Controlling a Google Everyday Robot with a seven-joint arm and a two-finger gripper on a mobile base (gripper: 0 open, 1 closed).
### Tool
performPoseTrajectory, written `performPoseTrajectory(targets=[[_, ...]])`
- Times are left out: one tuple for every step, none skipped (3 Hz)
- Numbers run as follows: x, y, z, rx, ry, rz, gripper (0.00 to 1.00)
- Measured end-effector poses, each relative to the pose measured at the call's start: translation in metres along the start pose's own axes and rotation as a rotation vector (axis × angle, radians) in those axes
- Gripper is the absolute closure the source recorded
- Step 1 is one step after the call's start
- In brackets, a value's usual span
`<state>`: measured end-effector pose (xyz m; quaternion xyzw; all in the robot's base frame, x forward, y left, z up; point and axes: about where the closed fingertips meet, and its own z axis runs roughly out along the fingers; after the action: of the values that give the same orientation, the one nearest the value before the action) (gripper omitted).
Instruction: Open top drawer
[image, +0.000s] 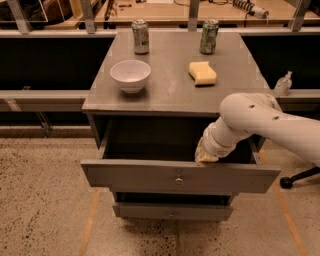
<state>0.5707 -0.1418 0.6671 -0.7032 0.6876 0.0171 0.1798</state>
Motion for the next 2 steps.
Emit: performPoseTrajectory(targets=[[-0.0049,0.0035,0.0082,-0.025,-0.017,-0.07,1.0],[-0.0131,0.0088,0.0127,-0.088,-0.039,-0.096,1.0]])
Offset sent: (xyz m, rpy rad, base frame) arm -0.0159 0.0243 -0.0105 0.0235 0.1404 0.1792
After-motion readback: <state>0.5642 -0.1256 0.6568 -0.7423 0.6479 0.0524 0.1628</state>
